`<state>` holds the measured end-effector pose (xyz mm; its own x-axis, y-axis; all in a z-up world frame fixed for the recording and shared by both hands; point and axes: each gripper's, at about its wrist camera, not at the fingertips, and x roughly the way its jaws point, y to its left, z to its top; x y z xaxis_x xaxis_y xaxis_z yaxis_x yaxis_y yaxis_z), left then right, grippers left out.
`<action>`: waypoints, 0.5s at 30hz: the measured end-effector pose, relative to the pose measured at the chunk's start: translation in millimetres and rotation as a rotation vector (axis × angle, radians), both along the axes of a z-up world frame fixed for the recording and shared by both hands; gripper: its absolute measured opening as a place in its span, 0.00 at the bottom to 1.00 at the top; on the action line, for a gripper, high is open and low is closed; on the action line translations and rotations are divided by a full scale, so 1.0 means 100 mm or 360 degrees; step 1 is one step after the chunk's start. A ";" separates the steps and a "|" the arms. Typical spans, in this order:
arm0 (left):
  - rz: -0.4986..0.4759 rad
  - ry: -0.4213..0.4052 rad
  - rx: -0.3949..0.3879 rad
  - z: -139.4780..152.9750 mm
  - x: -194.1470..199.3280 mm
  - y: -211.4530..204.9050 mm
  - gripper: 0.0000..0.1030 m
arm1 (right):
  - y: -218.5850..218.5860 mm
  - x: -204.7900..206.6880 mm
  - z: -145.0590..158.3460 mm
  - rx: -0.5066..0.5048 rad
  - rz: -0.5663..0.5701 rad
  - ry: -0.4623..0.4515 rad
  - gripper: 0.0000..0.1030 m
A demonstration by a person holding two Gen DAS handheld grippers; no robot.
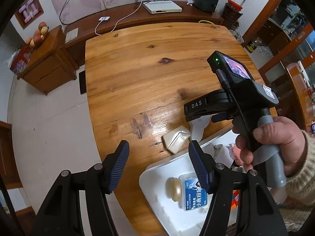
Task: Organize rigid objects
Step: 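Grasp the white curved plastic piece with the right tool while the left approaches the beige piece, then grasp the beige folded plastic piece with the left tool while the right holds the white piece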
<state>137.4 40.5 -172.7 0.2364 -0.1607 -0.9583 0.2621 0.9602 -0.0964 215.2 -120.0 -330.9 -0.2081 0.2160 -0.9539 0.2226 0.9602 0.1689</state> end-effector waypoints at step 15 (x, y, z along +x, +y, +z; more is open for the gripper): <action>0.0077 0.0091 -0.0028 -0.19 0.16 -0.06 0.64 | 0.12 -0.10 -0.13 -0.0144 -0.0091 -0.0041 0.54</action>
